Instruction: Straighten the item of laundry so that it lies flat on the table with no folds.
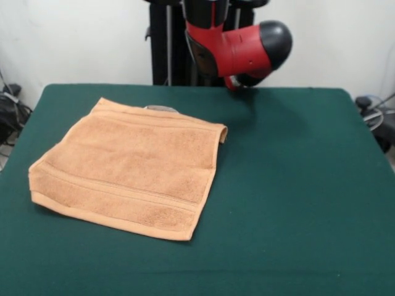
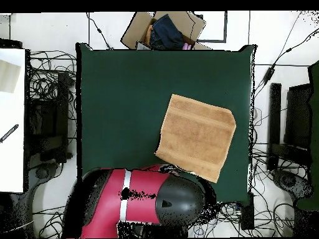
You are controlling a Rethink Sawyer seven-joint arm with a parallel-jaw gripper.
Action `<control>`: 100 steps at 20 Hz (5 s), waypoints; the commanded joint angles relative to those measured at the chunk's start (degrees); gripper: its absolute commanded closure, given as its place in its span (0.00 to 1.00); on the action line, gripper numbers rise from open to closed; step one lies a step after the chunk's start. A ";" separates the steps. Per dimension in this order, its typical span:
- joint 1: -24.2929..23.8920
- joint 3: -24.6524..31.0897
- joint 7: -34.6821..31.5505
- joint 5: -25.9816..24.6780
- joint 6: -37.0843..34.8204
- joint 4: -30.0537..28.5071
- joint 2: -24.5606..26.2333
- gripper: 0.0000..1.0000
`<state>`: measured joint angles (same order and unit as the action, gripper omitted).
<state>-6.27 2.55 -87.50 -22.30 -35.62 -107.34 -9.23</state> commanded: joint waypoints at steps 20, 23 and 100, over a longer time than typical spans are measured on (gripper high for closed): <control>-2.29 4.29 -7.18 3.48 -1.32 -0.36 -4.34 0.00; -1.05 4.22 -7.63 3.83 -1.74 2.58 -3.11 0.00; -0.89 10.47 -3.57 5.15 -4.84 26.90 10.43 0.00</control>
<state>-5.36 3.91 -87.55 -19.13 -59.31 -95.25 -1.83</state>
